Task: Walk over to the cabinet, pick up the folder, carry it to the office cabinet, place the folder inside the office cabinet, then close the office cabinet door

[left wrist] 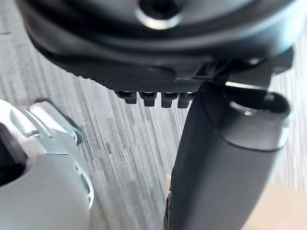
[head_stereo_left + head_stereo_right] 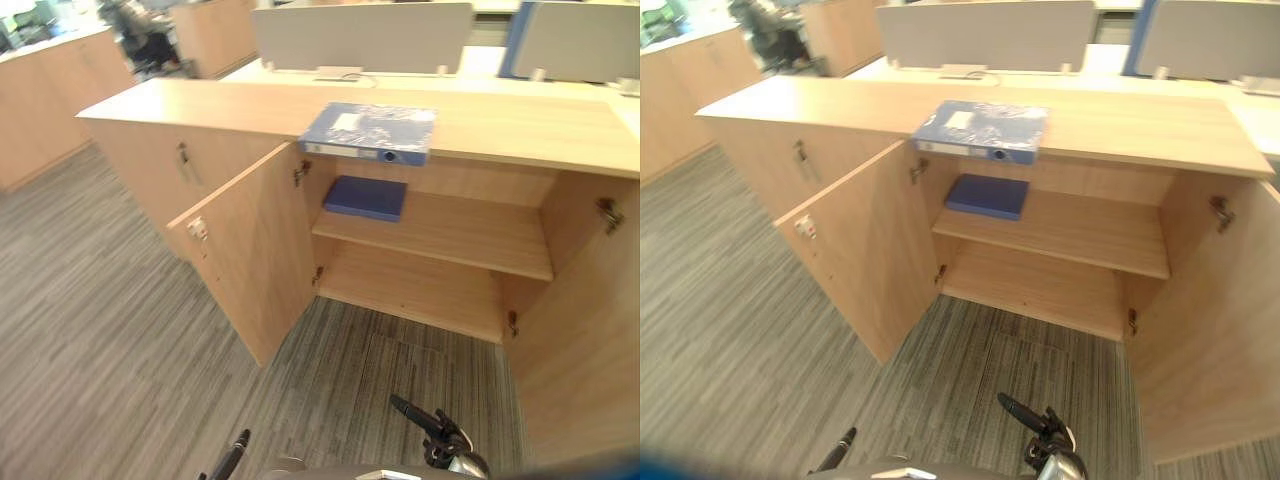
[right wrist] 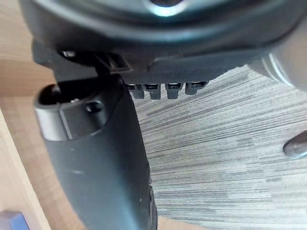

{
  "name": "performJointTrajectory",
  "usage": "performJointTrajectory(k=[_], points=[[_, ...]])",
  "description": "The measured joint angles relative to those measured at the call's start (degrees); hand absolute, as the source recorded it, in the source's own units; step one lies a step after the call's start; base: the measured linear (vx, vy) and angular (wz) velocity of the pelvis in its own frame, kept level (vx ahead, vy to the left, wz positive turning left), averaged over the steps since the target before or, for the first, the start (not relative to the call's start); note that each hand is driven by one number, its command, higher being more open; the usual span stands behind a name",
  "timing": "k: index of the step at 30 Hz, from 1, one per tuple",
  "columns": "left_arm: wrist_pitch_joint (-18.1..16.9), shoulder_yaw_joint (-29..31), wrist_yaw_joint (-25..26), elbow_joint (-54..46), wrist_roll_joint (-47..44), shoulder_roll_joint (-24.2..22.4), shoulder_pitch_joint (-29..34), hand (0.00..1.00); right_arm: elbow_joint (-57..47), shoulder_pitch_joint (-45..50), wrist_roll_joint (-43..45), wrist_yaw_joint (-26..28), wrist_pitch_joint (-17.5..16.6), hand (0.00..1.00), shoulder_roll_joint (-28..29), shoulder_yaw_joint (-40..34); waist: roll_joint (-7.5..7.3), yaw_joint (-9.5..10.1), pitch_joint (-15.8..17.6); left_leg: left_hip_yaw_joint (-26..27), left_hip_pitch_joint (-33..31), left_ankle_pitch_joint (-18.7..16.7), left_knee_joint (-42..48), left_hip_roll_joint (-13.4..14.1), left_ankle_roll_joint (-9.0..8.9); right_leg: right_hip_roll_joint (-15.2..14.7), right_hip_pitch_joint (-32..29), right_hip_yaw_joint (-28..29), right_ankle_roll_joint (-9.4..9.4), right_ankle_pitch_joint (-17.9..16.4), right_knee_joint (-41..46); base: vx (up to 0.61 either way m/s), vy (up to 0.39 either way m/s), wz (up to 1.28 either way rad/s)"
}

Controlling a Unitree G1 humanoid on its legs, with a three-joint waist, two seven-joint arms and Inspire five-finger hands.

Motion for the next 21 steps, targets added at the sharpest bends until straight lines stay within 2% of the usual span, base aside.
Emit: performJointTrajectory(k=[1,2,4,5,6,7,10,12,13,14,15,16,17,18,19,20,21], points=[[-0.18,-1.76,-0.06,-0.03,3.02,0.95,-0.34,1.0,0.67,-0.28,-0.44,0.25,-0.16,1.0,-0.29,0.17,0.08,-1.04,-0.44,0.44,0.47,-0.43,-1.67,0.04,1.27,0.37,-1.35,-3.08,0.21,-0.12,-2.27,0.06,0.038,-0.38],[-0.09,-3.33,-0.07,0.05,5.18,1.89,-1.71,1.0,1.0,-0.77,-0.58,0.51,-0.43,1.0,-0.52,-0.5,-0.14,-1.34,-0.03,0.71,1.08,-0.46,-2.99,0.26,1.56,1.56,-3.27,-4.06,1.48,-0.78,-5.32,0.09,-0.04,-0.36],[-0.1,-5.02,-0.07,0.02,6.74,2.56,-2.84,1.0,1.1,-1.94,-0.56,1.32,-0.57,1.0,-0.2,-2.47,-0.29,-1.53,1.2,1.63,2.36,-0.66,-4.62,1.74,1.21,4.68,-5.83,-3.94,2.21,-0.24,-10.8,0.11,-0.128,-0.46],[-0.01,-5.44,-0.07,0.06,6.78,2.91,-3.24,1.0,1.12,-2.57,-0.53,1.72,-0.58,1.0,0.32,-3.46,-0.56,-1.88,1.65,1.61,3.56,-0.85,-6.05,2.55,0.74,6.74,-7.05,-3.51,2.47,1.62,-15.08,0.13,-0.166,-0.38],[0.08,-5.66,-0.06,0.06,6.82,3.04,-3.47,1.0,1.04,-2.75,-0.52,1.96,-0.64,1.0,0.72,-4.58,-0.79,-2.12,1.91,1.39,4.04,-0.9,-6.93,2.9,0.5,7.59,-7.11,-2.88,2.46,3.98,-16.2,0.17,-0.203,-0.14],[0.18,-6.06,-0.01,0.06,7.9,3.04,-4.02,1.0,1.09,-2.7,-0.55,2.05,-0.46,1.0,1.01,-7.12,-1.22,-2.28,2.04,0.83,5.47,-0.82,-8.95,3.57,-0.06,9.1,-6.57,-2.84,1.41,4.99,-16.92,0.23,-0.23,-0.04],[0.24,-6.23,-0.52,-0.57,9.44,1.67,-5.03,1.0,0.65,-2.33,-0.43,1.91,-0.41,1.0,1.25,-11.7,-0.6,-2.67,1.99,-2.25,6.85,0.79,-11.84,4.54,-1.58,11.13,-7.71,-3.55,0.38,0.79,-14.01,0.3,-0.242,-0.03],[0.27,-4.77,-0.59,-0.93,9.28,0.86,-5.68,1.0,0.02,-0.34,-0.33,1.11,0.14,1.0,1.08,-13.85,-0.95,-3.29,2.3,-3.14,8.29,0.92,-11.43,6.12,-2.46,11.93,-5.75,-5.51,-0.37,-2.87,-12.13,0.29,-0.244,0.29],[0.24,-4.01,-0.59,-1.41,9.24,0.66,-5.69,1.0,0.03,0.37,-0.33,0.78,0.34,1.0,1.06,-13.84,-0.96,-3.57,2.28,-3.14,8.24,0.78,-10.26,6.49,-2.71,12.11,-4.65,-6.09,-0.44,-3.56,-12.31,0.31,-0.22,0.43],[0.14,-2.59,-0.46,-2.51,8.02,0.44,-5.6,1.0,0.06,2.02,-0.07,0.51,0.78,1.0,1.42,-13.72,-1.52,-3.72,2.58,-3.12,7.17,0.03,-5.67,7.35,-3.81,12.6,-2.63,-7.08,-0.48,-4.47,-13.42,0.33,-0.212,0.33],[0.01,-0.87,-0.19,-3.71,6.95,-0.19,-5.56,1.0,-0.48,3.24,0.53,0.23,1.42,1.0,1.44,-13.46,-1.58,-3.93,2.6,-3.44,3.19,-1.99,3.89,9.01,-5.33,13.58,-0.89,-7.76,-0.7,-4.68,-15.19,0.33,-0.203,0.21],[0.03,0.42,-0.04,-4.33,6.32,-0.6,-5.55,1.0,-0.81,3.58,0.53,0.0,1.38,1.0,1.34,-13.11,-1.38,-3.88,2.66,-3.7,0.23,-2.71,10.36,10.12,-5.62,14.36,0.05,-7.81,-0.82,-4.75,-16.04,0.33,-0.173,-0.04],[0.08,2.83,-0.01,-5.1,5.32,-1.41,-5.44,1.0,-1.56,3.9,1.06,-0.25,1.33,1.0,1.2,-12.7,-0.53,-3.78,3.02,-5.73,-4.92,-2.19,23.81,12.43,-5.63,16.26,2.42,-7.72,-1.12,-4.91,-17.78,0.34,-0.096,-0.18],[0.12,3.76,0.02,-5.38,4.96,-1.88,-5.37,1.0,-1.86,4.0,1.57,-0.34,1.35,1.0,1.0,-12.4,0.09,-3.79,3.32,-6.97,-6.8,-0.8,29.65,13.6,-5.79,17.29,4.03,-7.56,-1.42,-5.07,-18.6,0.35,-0.056,-0.36],[0.27,4.79,-0.02,-5.45,4.1,-2.22,-4.35,1.0,-1.99,4.24,2.35,-0.58,1.33,1.0,0.22,-10.51,0.68,-3.69,3.88,-8.87,-10.04,1.87,40.05,15.18,-7.69,18.72,7.47,-6.74,-1.89,-5.38,-20.05,0.35,0.033,-0.45],[0.66,4.87,-0.04,-5.47,3.67,-2.14,-3.69,1.0,-1.99,4.26,2.31,-0.81,1.34,1.0,-0.37,-7.85,0.8,-3.5,3.96,-8.98,-12.91,1.18,48.71,15.43,-7.09,19.07,10.51,-5.75,-1.83,-5.48,-21.77,0.34,0.089,-0.47],[0.79,4.84,-0.05,-5.47,3.47,-2.01,-3.37,1.0,-2.03,4.14,2.31,-1.0,1.31,1.0,-0.39,-6.54,0.56,-3.36,4.02,-8.31,-14.35,0.49,51.29,15.17,-6.65,18.96,11.81,-5.17,-1.8,-5.46,-22.87,0.34,0.111,-0.42]])
